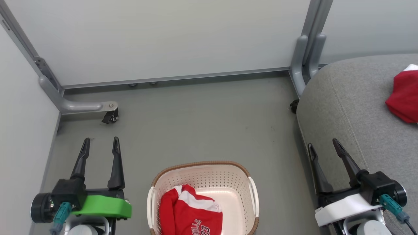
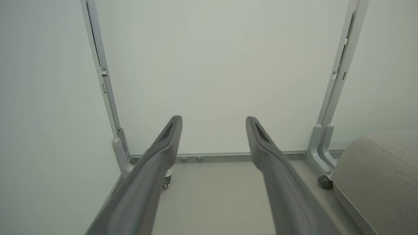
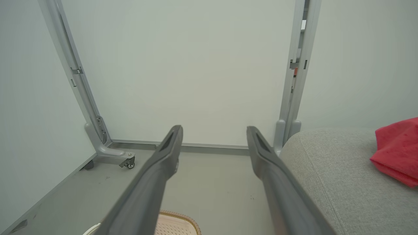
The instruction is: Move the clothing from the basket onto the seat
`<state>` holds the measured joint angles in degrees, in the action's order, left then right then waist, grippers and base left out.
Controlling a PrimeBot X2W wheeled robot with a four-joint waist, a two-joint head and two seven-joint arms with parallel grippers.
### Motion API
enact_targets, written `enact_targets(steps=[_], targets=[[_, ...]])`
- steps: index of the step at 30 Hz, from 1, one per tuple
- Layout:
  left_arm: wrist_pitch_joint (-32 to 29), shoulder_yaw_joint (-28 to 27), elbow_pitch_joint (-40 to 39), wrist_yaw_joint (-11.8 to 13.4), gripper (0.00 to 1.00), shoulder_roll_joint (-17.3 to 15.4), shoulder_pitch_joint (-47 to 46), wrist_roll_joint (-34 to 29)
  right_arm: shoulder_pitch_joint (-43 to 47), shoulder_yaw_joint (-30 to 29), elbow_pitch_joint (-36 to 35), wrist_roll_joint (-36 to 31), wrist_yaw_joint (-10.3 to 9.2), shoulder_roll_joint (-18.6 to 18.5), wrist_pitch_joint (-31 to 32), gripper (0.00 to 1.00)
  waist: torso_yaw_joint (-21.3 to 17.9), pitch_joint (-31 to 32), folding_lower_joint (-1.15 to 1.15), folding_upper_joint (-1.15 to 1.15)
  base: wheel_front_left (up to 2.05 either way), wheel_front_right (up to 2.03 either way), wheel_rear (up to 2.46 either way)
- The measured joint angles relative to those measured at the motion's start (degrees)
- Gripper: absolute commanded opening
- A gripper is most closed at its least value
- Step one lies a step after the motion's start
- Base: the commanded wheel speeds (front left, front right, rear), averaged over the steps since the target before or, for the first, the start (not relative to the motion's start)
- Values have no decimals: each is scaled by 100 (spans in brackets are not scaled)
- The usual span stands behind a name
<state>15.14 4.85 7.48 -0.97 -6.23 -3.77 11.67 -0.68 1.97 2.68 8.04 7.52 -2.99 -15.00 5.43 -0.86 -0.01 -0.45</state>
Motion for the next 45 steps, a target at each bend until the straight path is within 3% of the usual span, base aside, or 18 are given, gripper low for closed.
enact_targets(steps=[11,32,45], targets=[[0,-201,-126,-333,100,73,281,-190,250,-48,-129,100,0,20,0,100,87,56,0,0,0,0,0],[0,-275,37,-438,100,177,264,-425,206,-92,-19,109,0,21,0,100,89,-43,0,0,0,0,0],[1,419,549,-610,100,-34,-1040,-580,-524,-11,-122,-8,0,22,0,100,-154,-592,0,0,0,0,0]])
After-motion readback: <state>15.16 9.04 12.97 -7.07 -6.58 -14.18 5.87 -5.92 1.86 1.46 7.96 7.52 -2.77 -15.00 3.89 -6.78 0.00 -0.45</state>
